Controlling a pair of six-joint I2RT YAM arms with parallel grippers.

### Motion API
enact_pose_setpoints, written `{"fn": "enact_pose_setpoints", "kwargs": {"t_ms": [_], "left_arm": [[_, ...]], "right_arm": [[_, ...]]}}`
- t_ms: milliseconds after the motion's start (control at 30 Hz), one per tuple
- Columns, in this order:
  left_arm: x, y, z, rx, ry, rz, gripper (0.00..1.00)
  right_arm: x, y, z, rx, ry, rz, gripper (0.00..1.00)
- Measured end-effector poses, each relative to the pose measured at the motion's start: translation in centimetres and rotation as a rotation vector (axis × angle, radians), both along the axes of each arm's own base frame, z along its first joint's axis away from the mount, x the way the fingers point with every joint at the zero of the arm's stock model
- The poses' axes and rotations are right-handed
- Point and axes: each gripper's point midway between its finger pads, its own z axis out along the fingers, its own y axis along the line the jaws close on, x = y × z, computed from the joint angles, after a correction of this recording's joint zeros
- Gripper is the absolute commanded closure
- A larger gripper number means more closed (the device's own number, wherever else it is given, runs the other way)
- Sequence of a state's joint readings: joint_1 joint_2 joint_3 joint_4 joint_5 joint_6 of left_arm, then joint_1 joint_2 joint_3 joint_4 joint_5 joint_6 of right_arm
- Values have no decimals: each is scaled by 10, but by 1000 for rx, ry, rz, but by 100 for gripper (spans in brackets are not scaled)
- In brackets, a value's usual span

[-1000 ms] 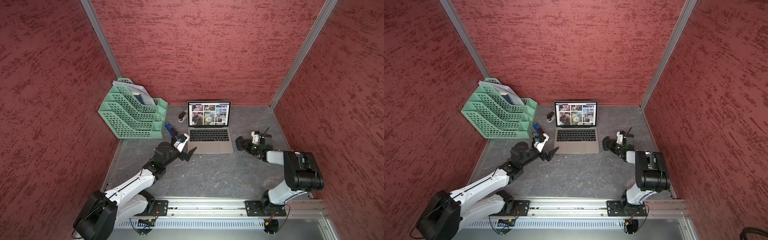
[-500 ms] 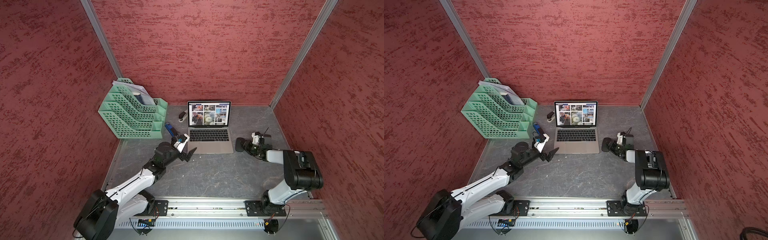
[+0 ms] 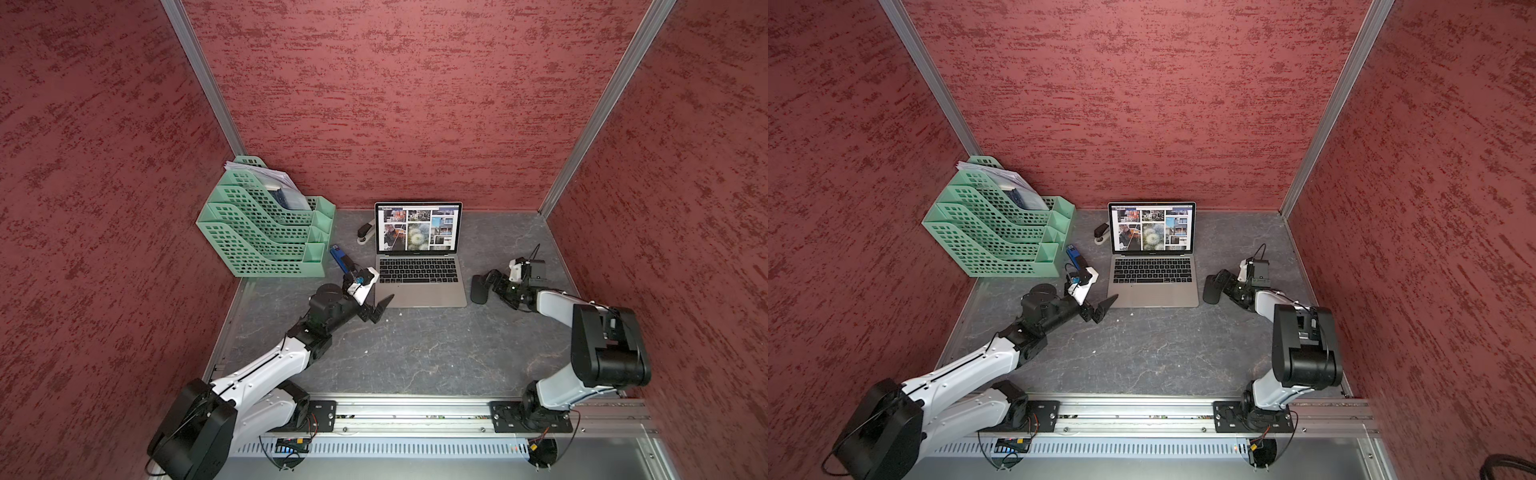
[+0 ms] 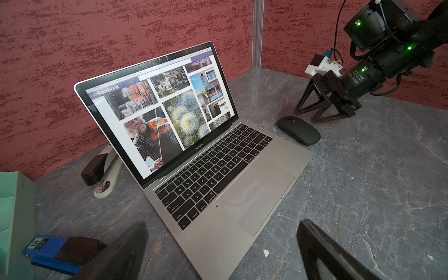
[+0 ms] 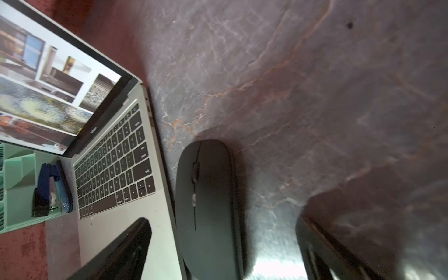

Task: Remove the wireless mouse receiver from the laptop
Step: Place the mouse at the center of the board, then reset both arms

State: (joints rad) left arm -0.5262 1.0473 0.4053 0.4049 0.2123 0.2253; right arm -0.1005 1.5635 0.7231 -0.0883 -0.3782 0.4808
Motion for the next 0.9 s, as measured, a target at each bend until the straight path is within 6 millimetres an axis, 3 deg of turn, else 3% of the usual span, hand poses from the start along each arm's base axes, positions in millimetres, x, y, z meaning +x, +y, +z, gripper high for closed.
{"fn": "enact_pose_setpoints", "kwargs": {"t_ms": [167,367,600,767,900], "left_arm": [[0,0,-1,0,2,-3,0],[0,0,-2,0,6,-7,0],[0,0,1,-4,-3,-6,0],[-1,1,3,-5,-7,-5,0],[0,1,3,0,-11,-5,0]], "right_arm": [[-4,-4,11,-136,88,10,2],[14,22,45,-260,103,88,2],[12,33,55,-340,134,167,2],[7,24,45,-446,241,194,2],[0,26,18,-450,331,210,2]]}}
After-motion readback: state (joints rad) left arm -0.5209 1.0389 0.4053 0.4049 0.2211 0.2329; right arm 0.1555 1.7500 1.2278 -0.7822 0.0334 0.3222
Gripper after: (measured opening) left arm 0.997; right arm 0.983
